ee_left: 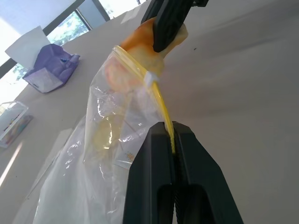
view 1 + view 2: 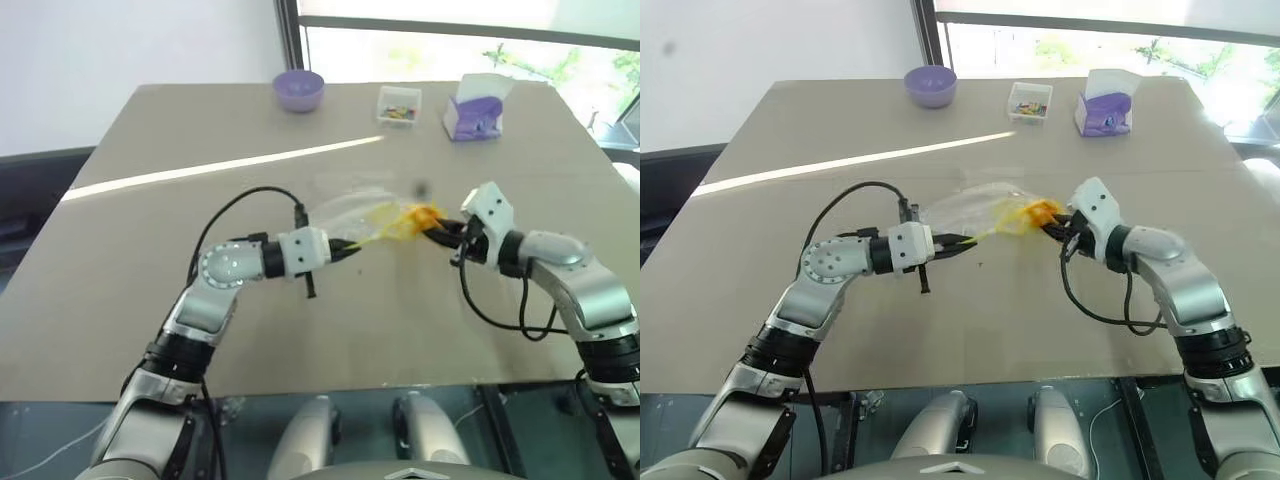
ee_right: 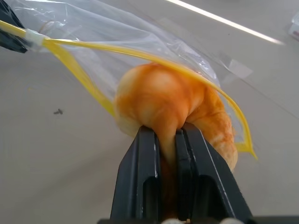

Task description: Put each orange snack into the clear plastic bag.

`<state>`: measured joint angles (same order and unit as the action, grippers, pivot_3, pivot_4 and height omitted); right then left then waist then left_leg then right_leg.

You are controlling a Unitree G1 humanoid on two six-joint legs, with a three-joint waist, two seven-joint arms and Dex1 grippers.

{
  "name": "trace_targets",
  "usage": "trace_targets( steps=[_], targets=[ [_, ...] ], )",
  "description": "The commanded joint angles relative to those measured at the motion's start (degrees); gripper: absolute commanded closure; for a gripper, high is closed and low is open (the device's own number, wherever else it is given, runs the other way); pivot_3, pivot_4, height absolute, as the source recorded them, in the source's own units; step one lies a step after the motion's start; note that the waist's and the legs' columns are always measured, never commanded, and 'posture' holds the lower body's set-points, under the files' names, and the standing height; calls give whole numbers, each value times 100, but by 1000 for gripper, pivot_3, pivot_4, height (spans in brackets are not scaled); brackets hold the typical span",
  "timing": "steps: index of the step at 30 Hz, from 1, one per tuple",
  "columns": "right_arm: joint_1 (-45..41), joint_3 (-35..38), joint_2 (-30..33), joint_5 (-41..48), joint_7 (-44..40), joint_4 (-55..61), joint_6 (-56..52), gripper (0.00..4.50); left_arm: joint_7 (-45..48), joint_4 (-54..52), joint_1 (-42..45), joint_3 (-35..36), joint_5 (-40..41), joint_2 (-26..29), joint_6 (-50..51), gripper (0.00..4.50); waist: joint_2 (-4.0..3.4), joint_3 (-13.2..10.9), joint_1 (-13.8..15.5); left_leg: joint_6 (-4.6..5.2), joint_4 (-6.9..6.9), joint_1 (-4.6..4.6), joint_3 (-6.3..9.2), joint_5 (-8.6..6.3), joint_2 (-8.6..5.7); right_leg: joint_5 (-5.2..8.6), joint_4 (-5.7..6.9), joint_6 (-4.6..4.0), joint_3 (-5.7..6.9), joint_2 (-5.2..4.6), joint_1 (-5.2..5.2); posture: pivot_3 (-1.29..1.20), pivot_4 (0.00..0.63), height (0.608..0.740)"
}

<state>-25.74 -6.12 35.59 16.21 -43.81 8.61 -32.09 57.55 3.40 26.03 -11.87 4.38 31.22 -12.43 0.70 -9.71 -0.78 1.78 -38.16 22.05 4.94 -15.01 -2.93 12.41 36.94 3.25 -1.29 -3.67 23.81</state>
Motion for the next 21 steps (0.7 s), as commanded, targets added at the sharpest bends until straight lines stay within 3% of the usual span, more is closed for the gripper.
trace_targets(
  steps=[1,11,17,21],
  targets=[
    [-193,68,-104,75,-66,76,65,4466,122,-174,8,-70,27,24,-278,4500,0,0,-4,0,0,0,0,0,0,0,0,0,0,0,0,0,150,740],
    [-319,-84,-944,-233,359,-304,588,4466,380,-186,207,-80,324,-164,-439,4500,0,0,3,0,1,2,4,0,-1,0,-2,0,4,0,0,0,150,740],
    [-234,-649,-706,-1147,295,-735,1464,4466,466,-99,268,-85,256,-46,-648,4500,-1,0,2,0,1,1,3,0,-1,0,-2,0,4,1,1,0,150,740],
    [-230,-283,-954,-435,27,-553,1154,4466,467,155,271,-103,74,78,-870,4500,-1,-1,-8,0,2,1,2,0,-2,0,-3,0,4,2,1,0,150,740]
  ],
)
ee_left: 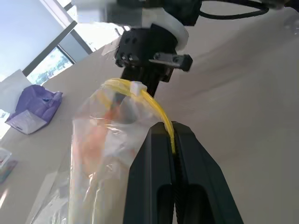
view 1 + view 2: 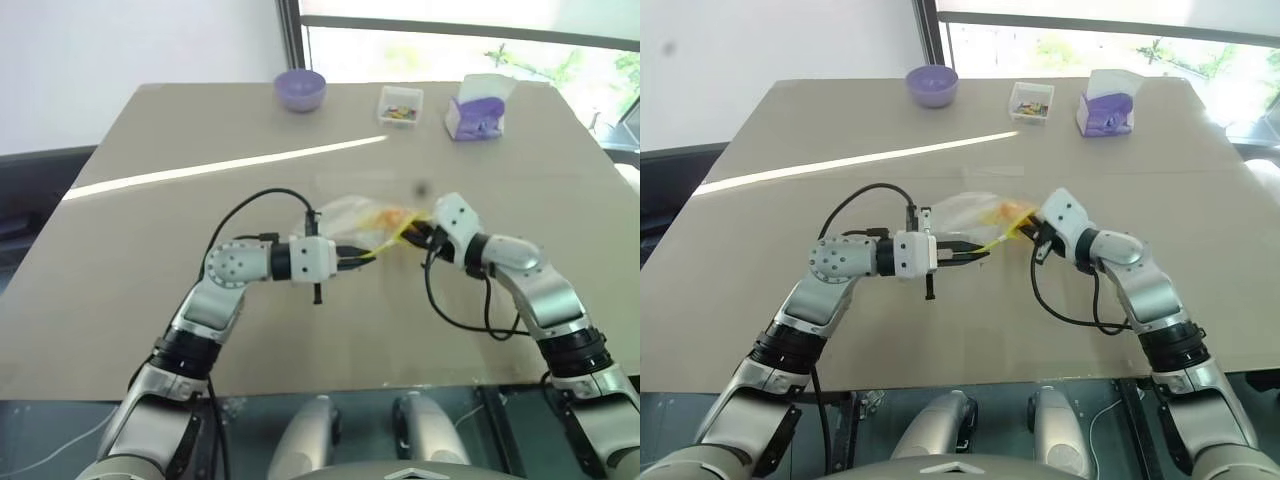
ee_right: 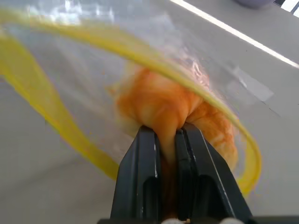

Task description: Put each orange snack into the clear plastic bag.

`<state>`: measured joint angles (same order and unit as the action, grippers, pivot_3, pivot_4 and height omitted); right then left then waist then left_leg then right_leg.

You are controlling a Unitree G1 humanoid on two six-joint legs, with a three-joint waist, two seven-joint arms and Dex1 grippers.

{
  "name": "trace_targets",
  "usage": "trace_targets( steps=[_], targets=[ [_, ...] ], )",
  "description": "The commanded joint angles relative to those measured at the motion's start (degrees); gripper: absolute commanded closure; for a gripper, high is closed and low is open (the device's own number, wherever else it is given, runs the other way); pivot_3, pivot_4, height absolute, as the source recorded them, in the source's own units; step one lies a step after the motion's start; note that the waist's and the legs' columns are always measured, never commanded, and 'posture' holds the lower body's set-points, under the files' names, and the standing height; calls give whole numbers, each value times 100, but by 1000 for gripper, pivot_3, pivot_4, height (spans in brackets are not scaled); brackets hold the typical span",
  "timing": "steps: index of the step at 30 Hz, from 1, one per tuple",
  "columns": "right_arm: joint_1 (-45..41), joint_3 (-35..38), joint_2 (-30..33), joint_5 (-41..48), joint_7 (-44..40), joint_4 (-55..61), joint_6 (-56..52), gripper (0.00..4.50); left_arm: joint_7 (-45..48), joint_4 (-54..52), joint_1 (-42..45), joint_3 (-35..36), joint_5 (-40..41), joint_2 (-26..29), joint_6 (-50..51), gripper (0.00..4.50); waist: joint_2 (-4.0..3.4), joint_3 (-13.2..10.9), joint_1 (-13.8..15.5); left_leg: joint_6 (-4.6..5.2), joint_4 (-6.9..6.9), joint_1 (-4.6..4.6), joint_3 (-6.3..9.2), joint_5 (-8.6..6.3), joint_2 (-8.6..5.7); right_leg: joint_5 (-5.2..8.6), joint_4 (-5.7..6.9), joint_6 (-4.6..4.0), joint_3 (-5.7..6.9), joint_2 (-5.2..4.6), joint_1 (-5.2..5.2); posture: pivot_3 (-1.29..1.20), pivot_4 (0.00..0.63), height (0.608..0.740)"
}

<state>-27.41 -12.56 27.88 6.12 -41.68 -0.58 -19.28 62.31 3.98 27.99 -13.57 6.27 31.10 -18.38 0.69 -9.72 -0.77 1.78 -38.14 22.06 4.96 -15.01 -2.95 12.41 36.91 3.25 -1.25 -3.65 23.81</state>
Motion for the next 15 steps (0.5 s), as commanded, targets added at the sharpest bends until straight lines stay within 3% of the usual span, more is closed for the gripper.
trace_targets(
  steps=[1,4,7,10,15],
  targets=[
    [-98,459,-248,716,-176,422,-266,4466,-12,163,67,60,-159,127,-333,4500,0,0,-24,0,1,0,0,0,1,0,0,0,0,1,0,0,150,740],
    [-184,199,-11,71,-40,113,-15,4466,-3,278,63,73,-165,171,-419,4500,-2,-1,-15,0,4,-3,0,0,3,0,1,0,-3,3,1,0,150,740],
    [-252,665,-499,1088,-131,467,-626,4466,19,339,68,72,-158,200,-487,4500,-2,-1,1,0,4,0,3,0,0,0,-3,0,1,1,0,0,150,740],
    [-306,214,-338,219,38,73,-78,4466,3,349,75,67,-105,184,-478,4500,-6,-4,-11,0,5,-1,2,0,2,0,-2,0,-3,1,1,0,150,740],
    [-450,295,-662,321,171,-75,-121,4466,-9,263,56,108,51,117,-391,4500,-6,-4,-5,0,5,0,2,0,1,0,-2,0,-1,2,2,0,150,740]
  ],
)
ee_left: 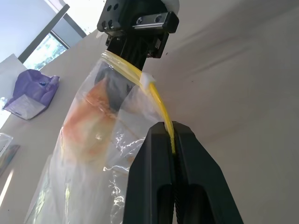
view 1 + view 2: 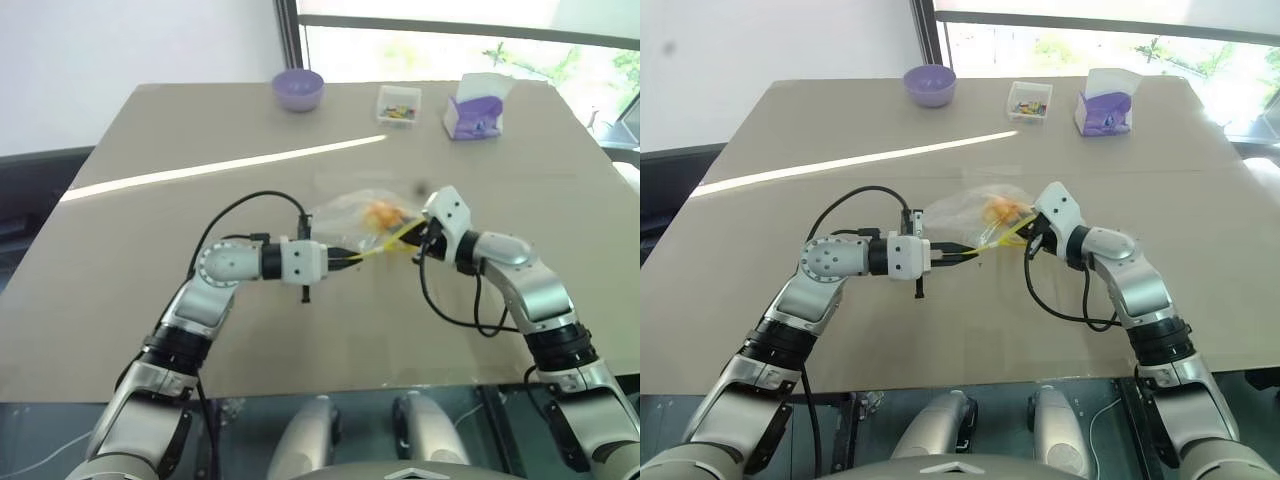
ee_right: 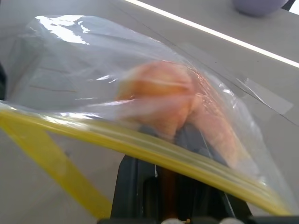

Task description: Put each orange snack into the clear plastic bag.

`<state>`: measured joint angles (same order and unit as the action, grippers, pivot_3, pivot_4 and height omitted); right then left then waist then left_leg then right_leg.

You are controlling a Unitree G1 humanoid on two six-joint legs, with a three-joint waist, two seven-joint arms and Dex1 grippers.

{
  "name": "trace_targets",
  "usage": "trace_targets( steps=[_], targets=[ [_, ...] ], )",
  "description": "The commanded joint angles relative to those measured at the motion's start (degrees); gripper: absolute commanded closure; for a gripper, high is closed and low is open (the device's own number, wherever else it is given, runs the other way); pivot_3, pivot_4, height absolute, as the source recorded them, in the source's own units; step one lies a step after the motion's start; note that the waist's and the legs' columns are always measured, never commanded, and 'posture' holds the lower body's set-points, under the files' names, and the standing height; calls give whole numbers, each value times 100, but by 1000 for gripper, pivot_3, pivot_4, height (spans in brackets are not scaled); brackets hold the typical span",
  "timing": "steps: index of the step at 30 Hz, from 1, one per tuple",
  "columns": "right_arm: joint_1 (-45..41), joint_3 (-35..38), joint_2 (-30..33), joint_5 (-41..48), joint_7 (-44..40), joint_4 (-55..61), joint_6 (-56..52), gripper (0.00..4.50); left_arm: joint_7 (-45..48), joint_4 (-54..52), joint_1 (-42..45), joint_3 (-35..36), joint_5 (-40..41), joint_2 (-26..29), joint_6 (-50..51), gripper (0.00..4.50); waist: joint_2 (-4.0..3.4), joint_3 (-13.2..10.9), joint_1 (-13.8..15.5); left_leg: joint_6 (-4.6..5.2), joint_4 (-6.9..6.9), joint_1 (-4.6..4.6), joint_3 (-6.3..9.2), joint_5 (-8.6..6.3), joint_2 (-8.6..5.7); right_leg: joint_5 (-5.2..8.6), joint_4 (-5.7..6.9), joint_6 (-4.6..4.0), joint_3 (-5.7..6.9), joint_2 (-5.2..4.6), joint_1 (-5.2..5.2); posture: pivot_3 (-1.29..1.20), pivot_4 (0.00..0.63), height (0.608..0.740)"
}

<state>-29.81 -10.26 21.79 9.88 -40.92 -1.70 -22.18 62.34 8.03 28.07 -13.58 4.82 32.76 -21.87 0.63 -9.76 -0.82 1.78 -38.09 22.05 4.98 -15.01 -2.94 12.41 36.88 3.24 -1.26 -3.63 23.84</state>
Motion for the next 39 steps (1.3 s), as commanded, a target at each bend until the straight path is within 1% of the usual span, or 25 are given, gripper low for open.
trace_targets(
  steps=[1,2,4,5,6,7,8,9,12,16,17,18,19,21,25,26,28,31,35,39],
  targets=[
    [-243,71,-80,-150,173,-58,275,4466,-34,-166,36,134,248,-74,18,4500,-1,0,0,0,0,0,0,0,0,0,0,0,0,0,0,0,150,740],
    [-269,85,-101,-219,236,-145,361,3537,-51,-176,32,155,283,-97,49,4500,-1,0,0,0,0,0,-1,0,0,0,0,0,-1,0,1,0,150,740],
    [-296,87,-106,-306,289,-235,478,2694,-95,-177,37,208,387,-147,150,4500,-1,0,-1,0,0,0,-1,0,-1,0,0,0,-1,-1,1,0,150,740],
    [-289,99,-97,-305,281,-216,490,2353,-137,-173,55,256,463,-175,258,4500,-1,0,-1,0,0,0,-1,0,-1,0,0,0,-1,-1,1,0,150,740],
    [-276,112,-80,-304,273,-176,497,1790,-188,-154,77,305,509,-196,370,4500,-1,0,-1,0,0,0,0,0,-1,0,0,0,0,0,1,0,150,740],
    [-253,159,-50,-275,272,-82,488,1393,-285,-88,119,374,519,-217,511,4500,-1,-1,-2,0,1,0,0,0,0,0,0,0,0,0,1,0,150,740],
    [-213,231,-18,-196,245,46,450,820,-379,-34,146,439,539,-237,673,4500,-1,-1,-3,0,1,1,1,0,0,0,0,0,0,0,2,0,150,740],
    [-153,313,64,-68,138,215,374,683,-467,38,177,502,553,-245,855,4500,-1,0,-4,0,1,1,0,0,0,0,0,0,0,0,2,0,150,740],
    [47,472,392,156,-209,634,385,683,-662,190,250,669,592,-279,1212,4500,-2,-1,5,0,0,3,1,0,-1,0,0,0,1,0,2,0,150,740],
    [151,859,569,555,-429,723,498,683,-765,328,342,805,576,-335,1364,4500,-1,-1,1,1,0,2,1,0,-2,0,-1,1,1,0,1,0,150,740],
    [145,937,573,575,-383,691,505,1192,-754,336,349,816,576,-343,1345,4500,-1,-1,-3,1,0,1,0,0,-2,0,0,1,1,0,0,0,150,740],
    [152,976,583,587,-374,694,522,1487,-746,343,360,827,591,-355,1336,4500,-1,-1,-6,1,0,1,1,0,0,0,0,1,1,1,0,0,150,740],
    [183,991,597,621,-405,757,526,1922,-744,337,367,846,625,-372,1344,4500,-1,-1,-5,1,0,0,0,0,0,0,1,0,1,1,0,0,150,740],
    [305,1000,758,412,-377,880,750,2894,-727,316,410,940,769,-402,1401,4500,-1,-1,1,0,0,0,0,0,1,0,1,0,0,1,1,0,150,740],
    [467,832,1208,-293,-322,637,1472,2894,-728,298,441,1047,890,-387,1492,4500,-1,-1,8,0,0,4,-2,0,-3,0,-1,1,0,-4,2,0,150,740],
    [521,833,1242,-305,-355,611,1523,2603,-711,290,438,1057,879,-374,1492,4500,-1,-1,9,0,-1,3,-3,0,-3,0,-1,1,-1,-4,2,0,150,740],
    [660,720,1385,-621,-320,421,1802,1960,-679,264,433,1093,887,-337,1502,4500,0,-1,8,0,-1,1,-3,0,-2,0,-1,1,-1,-3,0,0,150,740],
    [699,577,1412,-844,-309,195,2040,1960,-659,227,427,1118,911,-318,1509,4500,0,-1,4,-1,0,1,-2,0,-1,0,-1,1,0,-2,0,0,150,740],
    [551,348,1180,-1033,-233,-239,2295,1960,-655,134,409,1110,931,-333,1543,4500,-1,-2,-10,-1,0,0,-7,1,0,0,-1,1,-5,-2,1,0,150,740],
    [362,292,1004,-1121,-151,-603,2455,1960,-661,57,377,1099,932,-339,1572,4500,-1,-2,0,-2,0,-1,-7,1,0,0,0,0,-5,-2,0,0,150,740]
  ],
)
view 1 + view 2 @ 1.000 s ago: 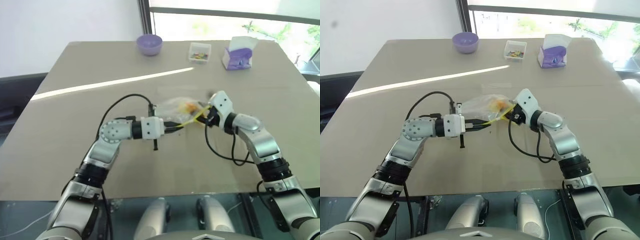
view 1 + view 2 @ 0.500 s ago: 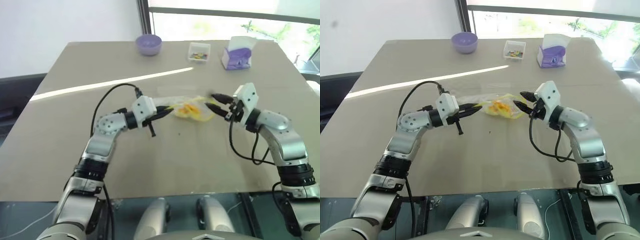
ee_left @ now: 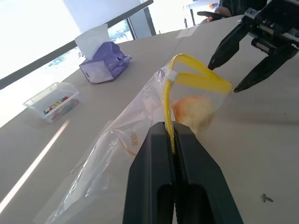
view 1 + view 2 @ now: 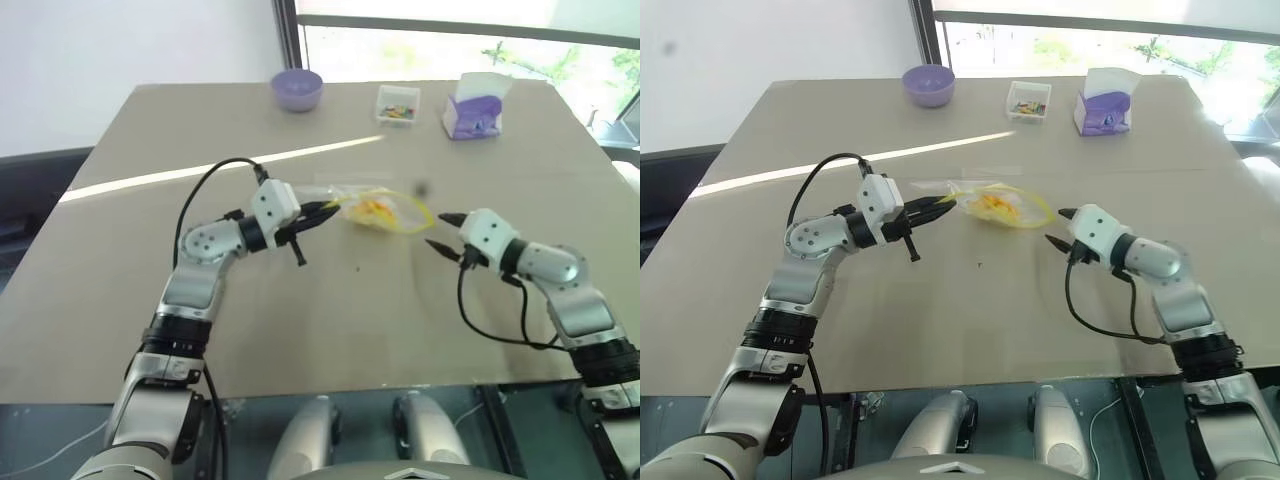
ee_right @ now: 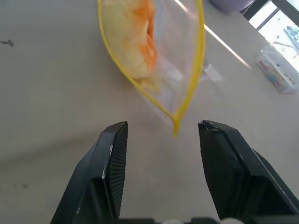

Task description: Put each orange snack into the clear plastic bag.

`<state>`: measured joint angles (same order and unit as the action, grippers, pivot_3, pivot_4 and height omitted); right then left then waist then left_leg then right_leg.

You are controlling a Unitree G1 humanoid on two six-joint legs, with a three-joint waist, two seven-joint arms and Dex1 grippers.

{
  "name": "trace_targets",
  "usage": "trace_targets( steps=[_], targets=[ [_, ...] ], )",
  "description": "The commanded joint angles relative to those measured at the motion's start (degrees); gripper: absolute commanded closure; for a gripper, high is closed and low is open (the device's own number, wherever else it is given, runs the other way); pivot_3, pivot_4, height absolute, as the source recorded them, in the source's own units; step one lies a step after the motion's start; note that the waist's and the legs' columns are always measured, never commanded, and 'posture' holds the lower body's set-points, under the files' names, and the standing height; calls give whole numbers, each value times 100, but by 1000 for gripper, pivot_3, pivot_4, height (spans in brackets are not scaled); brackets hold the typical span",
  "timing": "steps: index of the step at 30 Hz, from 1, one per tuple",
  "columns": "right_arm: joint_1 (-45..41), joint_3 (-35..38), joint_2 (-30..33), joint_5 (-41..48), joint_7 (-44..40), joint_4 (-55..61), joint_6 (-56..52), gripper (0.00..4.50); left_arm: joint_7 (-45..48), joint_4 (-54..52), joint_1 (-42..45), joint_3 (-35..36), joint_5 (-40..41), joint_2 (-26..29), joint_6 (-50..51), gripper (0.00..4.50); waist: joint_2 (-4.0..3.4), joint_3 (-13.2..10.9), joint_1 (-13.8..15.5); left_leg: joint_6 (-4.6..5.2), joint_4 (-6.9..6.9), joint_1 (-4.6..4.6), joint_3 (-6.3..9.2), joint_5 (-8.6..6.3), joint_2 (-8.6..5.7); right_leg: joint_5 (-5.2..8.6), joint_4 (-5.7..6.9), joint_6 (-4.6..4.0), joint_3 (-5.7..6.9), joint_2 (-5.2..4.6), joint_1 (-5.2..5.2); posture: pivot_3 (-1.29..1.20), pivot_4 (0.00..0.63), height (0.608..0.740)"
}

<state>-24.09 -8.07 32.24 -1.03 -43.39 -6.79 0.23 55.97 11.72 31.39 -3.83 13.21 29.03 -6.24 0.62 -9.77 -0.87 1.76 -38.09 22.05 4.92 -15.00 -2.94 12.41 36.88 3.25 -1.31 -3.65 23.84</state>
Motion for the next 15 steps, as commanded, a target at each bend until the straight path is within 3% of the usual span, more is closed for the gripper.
trace_targets(
  steps=[1,3,9,15],
  targets=[
    [-290,62,-93,-31,106,-203,259,1960,-29,-337,31,123,93,34,16,4500,0,0,6,-1,0,0,0,0,0,0,0,0,0,0,0,0,150,740],
    [-475,76,-196,-56,176,-487,348,2196,-40,-399,1,126,98,32,38,4500,0,0,7,-3,-1,1,0,2,-2,0,0,0,0,-1,0,0,150,740],
    [-823,189,-168,-148,359,-978,607,4327,-132,-478,-10,156,96,-3,135,4500,0,0,9,-9,0,1,2,5,-1,0,-1,0,1,-1,0,0,150,740],
    [-1576,436,305,-474,816,-1545,964,4440,-383,504,1016,126,-145,-259,-102,4500,1,-8,31,-7,-3,3,4,4,-5,0,1,0,6,-1,0,0,150,740]
  ],
)
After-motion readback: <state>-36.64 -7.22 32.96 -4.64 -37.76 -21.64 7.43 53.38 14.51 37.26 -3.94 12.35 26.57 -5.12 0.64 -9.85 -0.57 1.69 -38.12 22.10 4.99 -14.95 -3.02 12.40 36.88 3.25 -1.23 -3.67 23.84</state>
